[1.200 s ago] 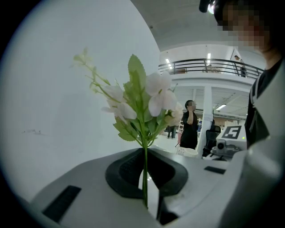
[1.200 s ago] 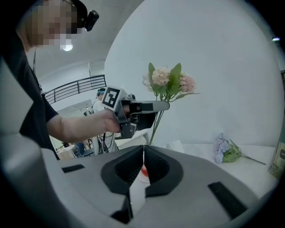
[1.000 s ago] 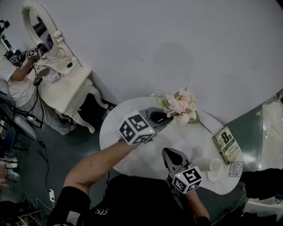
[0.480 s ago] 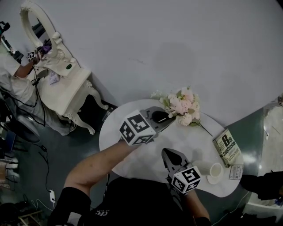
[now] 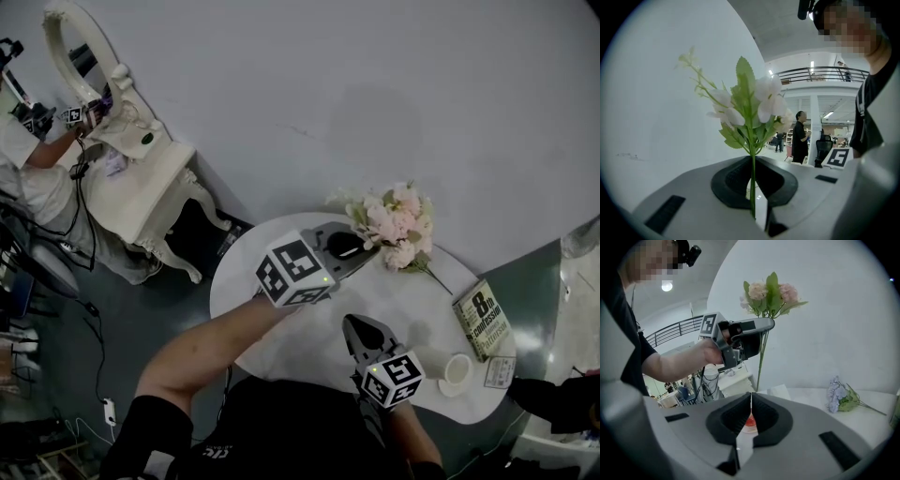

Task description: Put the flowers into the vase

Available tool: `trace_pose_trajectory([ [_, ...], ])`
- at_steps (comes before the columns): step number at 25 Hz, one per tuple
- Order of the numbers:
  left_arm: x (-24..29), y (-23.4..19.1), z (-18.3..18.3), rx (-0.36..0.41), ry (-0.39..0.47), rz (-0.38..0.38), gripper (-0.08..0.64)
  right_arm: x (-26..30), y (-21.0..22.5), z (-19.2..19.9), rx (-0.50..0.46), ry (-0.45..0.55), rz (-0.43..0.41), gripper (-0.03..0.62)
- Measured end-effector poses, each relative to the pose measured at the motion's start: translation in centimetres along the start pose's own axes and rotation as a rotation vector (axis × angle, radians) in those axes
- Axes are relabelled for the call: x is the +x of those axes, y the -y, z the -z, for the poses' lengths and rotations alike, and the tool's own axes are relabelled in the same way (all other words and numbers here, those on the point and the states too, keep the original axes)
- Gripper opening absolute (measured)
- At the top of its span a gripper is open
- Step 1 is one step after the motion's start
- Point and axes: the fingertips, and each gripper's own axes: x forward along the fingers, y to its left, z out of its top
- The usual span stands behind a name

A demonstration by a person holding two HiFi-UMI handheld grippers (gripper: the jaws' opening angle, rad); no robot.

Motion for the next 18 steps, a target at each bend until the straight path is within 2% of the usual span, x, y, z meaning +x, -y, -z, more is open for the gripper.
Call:
trace_pose_trajectory([
  [7,0.2,0.1,0.7,0.010,0.012,-0.011,0.018,0.7,0.6,1.3,-0.018,-0.010,-0.006,0.025],
  [12,1.2,-2.3,-1.7,-0.001,0.033,-0.014,0.018,2.0,2.0,-1.5,-0.012,-0.027,-0.014,0.025],
  [18,1.7,-2.6,-1.9,0.004,0.044,-0.022,0.018,2.0,2.3,-0.8,0.002,-0.034,-0.019,0.025],
])
